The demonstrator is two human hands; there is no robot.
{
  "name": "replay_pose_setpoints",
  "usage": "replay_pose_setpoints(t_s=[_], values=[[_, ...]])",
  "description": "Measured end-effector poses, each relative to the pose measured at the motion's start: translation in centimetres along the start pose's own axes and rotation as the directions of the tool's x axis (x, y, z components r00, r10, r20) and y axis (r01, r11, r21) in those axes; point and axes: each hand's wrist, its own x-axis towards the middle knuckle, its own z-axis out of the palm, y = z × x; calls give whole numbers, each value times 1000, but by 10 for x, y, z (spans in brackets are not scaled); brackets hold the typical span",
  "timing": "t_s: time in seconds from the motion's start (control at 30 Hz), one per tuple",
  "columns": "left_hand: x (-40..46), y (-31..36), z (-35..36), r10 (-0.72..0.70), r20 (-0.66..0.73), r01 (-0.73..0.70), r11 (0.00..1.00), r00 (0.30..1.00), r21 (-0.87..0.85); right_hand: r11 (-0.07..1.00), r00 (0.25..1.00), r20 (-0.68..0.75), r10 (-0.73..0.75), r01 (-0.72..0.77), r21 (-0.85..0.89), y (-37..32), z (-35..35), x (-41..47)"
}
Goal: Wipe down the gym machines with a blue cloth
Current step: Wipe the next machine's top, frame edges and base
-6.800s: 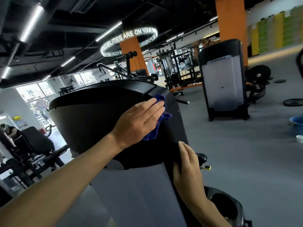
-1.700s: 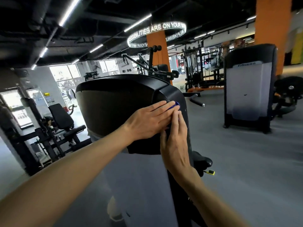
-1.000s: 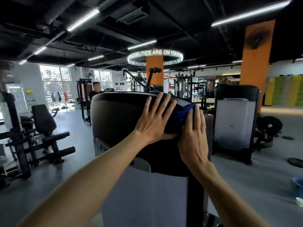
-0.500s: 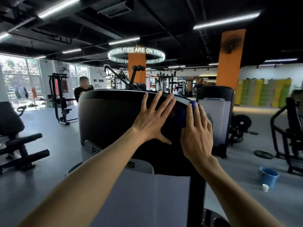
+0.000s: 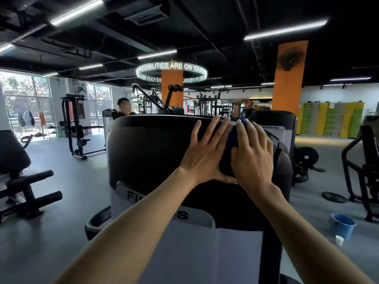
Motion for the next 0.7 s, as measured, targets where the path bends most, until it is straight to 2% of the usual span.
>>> replay_pose_setpoints(t_s=[0.2, 0.37, 0.47, 0.5, 0.6, 0.7], values=[[-11, -23, 5, 39, -48, -40, 999, 998, -19, 985, 978, -122, 171, -174, -10, -30, 13, 4], [-24, -50, 9, -84, -50, 82, 996, 995, -47, 1000, 994, -103, 20, -19, 10, -71, 24, 26], [-27, -55, 9, -91, -39, 87, 993, 995, -84, 998, 998, -26, -58, 57, -33, -55, 13, 20], [-26, -55, 7, -81, -31, 78, 994, 996, -81, 998, 999, -20, -30, 29, -50, -44, 8, 16], [-27, -54, 6, -70, -35, 67, 994, 997, -82, 974, 975, -63, 214, -218, -59, -20, -3, 1], [-28, -57, 7, -56, -50, 51, 994, 997, -95, 932, 931, -102, 352, -358, -59, -34, 0, 3]])
